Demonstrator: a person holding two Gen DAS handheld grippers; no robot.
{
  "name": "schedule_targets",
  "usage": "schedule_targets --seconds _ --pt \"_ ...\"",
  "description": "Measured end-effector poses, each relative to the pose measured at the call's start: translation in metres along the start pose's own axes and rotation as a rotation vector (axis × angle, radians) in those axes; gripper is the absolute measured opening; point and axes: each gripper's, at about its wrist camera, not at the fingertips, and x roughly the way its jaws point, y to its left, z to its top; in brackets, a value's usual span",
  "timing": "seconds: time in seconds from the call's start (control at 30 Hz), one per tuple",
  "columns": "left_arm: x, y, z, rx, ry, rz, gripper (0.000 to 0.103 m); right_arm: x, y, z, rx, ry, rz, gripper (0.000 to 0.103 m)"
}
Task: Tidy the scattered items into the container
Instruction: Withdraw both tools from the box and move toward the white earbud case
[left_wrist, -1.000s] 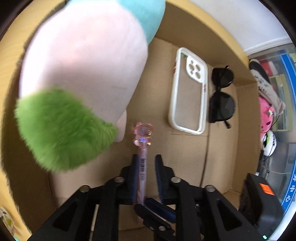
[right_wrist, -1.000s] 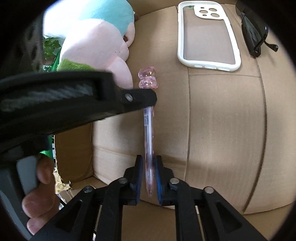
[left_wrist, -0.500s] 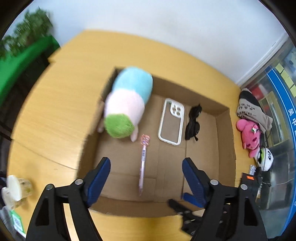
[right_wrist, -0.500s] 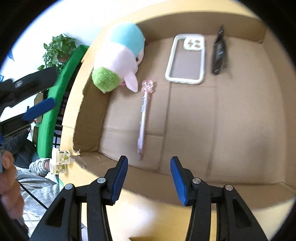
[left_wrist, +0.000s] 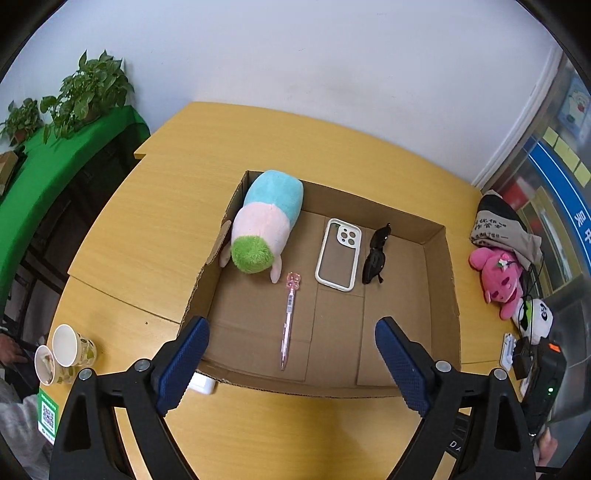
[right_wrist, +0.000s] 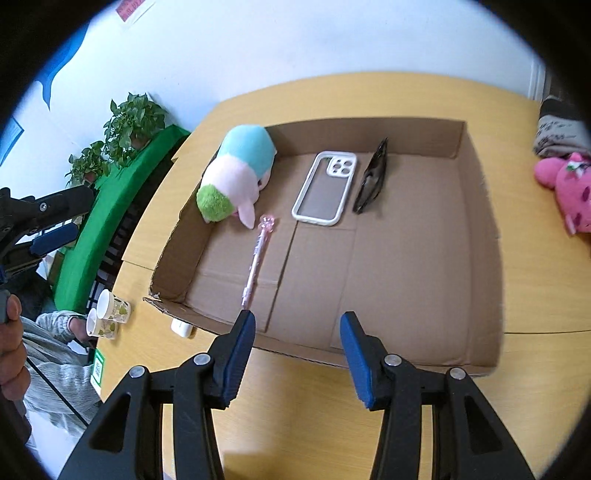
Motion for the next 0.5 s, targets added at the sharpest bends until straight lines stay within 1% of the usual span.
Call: schedule_targets --seconds 0.27,0.5 --pt "-0.015 -0.002 0.001 0.029 -0.038 0.016 0.094 -0.014 0.007 0.004 -0.016 -0.046 -0.017 0.047" --pt "-0.021 -0.001 -0.003 0.033 -0.072 0.019 0.095 -0.029 0.025 0.011 -0.098 -0.091 -0.050 0.047"
